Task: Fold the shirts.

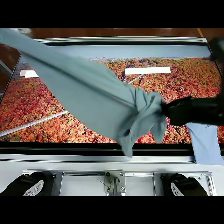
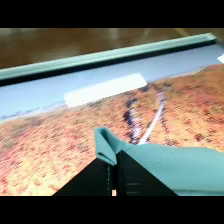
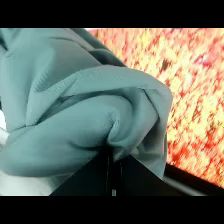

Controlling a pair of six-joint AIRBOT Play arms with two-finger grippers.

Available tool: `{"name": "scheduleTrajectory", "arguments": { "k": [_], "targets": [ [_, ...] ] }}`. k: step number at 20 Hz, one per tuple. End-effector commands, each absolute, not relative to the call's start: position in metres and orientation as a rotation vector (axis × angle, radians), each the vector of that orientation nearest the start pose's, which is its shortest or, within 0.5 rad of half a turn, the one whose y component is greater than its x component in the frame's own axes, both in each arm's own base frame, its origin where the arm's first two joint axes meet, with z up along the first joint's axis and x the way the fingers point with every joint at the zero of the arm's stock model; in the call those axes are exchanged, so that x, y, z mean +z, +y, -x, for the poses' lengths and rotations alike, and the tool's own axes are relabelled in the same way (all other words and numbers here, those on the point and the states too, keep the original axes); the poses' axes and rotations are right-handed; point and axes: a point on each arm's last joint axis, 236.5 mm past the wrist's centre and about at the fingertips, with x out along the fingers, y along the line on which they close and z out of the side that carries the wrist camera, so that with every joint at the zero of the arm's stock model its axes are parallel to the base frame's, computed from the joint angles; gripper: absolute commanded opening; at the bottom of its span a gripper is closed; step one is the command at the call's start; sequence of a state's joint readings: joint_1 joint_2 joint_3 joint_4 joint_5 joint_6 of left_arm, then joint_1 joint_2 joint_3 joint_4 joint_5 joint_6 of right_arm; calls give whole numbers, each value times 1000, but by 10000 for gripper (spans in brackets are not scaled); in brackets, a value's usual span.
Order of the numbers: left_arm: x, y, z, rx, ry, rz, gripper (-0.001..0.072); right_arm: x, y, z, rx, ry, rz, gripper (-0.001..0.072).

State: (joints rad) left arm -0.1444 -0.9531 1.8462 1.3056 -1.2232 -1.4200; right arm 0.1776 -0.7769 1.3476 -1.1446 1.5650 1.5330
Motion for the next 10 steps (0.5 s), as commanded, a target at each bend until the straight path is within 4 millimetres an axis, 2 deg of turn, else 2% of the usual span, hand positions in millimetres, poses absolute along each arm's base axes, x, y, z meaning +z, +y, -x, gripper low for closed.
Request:
{"name": "scheduleTrajectory", "arguments": {
  "k": [1,3,5,8,10],
  "targets": [
    [392,-83,-345,-296,386,-95,40,148,141,-195,567,1320,-145,69],
    [371,-85,-359,-299,442,-95,40,102,139,-204,519,1362,-182,69],
    [338,-88,-377,-302,527,-93,41,68,140,-227,482,1296,-205,69],
    [267,-99,-406,-330,698,-71,41,43,139,-266,425,1155,-246,69],
    [216,-114,-424,-372,818,-28,41,28,138,-284,403,1139,-243,69]
  ]
}}
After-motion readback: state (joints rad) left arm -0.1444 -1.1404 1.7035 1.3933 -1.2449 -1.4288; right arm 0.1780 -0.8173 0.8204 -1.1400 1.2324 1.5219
